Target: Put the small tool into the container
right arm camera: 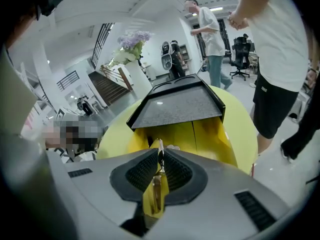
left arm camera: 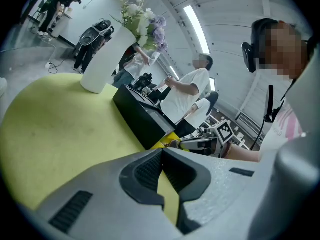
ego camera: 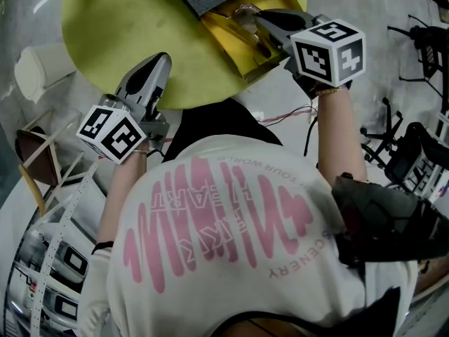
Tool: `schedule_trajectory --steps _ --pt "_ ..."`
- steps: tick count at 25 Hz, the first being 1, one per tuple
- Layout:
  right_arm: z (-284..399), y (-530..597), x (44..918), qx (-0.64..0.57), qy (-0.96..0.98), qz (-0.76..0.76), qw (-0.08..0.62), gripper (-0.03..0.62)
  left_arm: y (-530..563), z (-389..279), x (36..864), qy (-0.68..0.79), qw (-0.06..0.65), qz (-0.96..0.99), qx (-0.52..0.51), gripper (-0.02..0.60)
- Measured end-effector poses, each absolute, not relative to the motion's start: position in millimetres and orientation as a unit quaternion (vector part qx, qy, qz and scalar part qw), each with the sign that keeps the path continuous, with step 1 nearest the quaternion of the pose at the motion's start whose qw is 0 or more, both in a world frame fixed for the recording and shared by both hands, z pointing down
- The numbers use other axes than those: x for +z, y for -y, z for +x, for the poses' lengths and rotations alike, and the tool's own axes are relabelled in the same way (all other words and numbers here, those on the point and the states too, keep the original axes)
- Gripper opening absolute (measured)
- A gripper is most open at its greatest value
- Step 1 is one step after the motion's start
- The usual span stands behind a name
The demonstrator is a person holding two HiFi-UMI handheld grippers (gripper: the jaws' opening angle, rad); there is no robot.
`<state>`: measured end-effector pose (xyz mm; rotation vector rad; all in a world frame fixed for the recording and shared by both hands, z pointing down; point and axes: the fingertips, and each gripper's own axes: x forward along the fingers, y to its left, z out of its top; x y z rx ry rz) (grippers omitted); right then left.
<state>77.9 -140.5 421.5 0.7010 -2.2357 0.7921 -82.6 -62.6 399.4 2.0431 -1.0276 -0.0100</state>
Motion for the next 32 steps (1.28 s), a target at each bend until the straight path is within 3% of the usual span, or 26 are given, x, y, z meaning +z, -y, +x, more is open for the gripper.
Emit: schedule_trajectory --steps 32 --pt "77.8 145.2 429.2 0.284 0.845 0.296 0.344 0.049 58.4 -89.5 401.4 0.416 0.415 0.809 -0.010 0.008"
